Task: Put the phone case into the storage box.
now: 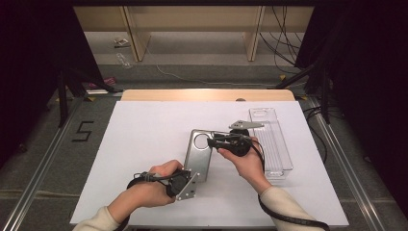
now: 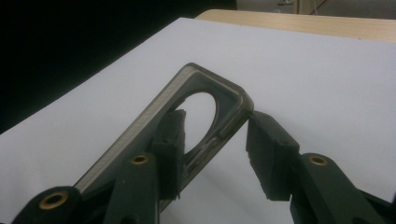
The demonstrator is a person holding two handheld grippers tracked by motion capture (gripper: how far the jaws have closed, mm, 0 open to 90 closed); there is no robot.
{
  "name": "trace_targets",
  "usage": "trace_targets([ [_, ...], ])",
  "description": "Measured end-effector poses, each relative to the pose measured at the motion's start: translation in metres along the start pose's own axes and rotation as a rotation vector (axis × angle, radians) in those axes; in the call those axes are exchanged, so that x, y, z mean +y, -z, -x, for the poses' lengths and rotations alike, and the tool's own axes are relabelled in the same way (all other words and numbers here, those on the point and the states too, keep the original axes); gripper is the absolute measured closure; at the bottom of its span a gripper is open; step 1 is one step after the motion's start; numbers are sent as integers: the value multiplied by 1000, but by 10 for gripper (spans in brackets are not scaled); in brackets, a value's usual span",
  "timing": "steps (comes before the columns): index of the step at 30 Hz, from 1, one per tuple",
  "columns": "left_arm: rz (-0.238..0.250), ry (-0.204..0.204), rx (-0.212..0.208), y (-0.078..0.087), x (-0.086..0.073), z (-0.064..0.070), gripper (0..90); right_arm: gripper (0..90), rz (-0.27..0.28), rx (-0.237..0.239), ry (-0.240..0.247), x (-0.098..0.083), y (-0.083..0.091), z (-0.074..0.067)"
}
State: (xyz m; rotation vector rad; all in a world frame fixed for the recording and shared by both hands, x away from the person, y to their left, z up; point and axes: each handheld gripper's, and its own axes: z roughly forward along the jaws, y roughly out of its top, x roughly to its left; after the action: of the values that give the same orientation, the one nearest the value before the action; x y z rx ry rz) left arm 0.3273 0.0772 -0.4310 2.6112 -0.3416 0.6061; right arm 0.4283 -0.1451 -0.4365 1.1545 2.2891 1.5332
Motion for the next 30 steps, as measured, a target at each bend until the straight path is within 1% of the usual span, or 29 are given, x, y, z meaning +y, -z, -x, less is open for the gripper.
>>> trace_targets([
  [5,2,6,-1,-1,0,1,884,627,6,11,-14,2,1,0],
  [8,-2,-1,-9,-3,0,1,884,648,4,15,-22,4,2,-2],
  [11,-1,3,-3,-4,0,2,885,670,11,18,-28,5,3,-3],
  [13,-1,5,-15,-6,-1,1,885,685,11,20,-37,6,5,-4],
  [17,-3,9,-7,-8,-2,1,885,716,23,23,-53,8,8,-6],
  [20,-7,7,-14,-10,-2,0,885,736,33,22,-65,9,9,-7],
  [22,-13,9,-2,-11,-3,0,885,754,44,22,-70,9,10,-9],
  [23,-14,7,-12,-12,-3,0,885,764,48,22,-76,10,11,-10],
  [27,-23,4,-6,-14,-3,0,885,791,69,29,-86,12,13,-14],
  [28,-23,11,4,-14,-4,0,885,797,72,29,-89,12,13,-16],
  [29,-25,9,6,-14,-4,0,885,802,71,27,-90,12,13,-17],
  [30,-28,6,-4,-15,-4,0,885,807,74,25,-92,13,14,-17],
])
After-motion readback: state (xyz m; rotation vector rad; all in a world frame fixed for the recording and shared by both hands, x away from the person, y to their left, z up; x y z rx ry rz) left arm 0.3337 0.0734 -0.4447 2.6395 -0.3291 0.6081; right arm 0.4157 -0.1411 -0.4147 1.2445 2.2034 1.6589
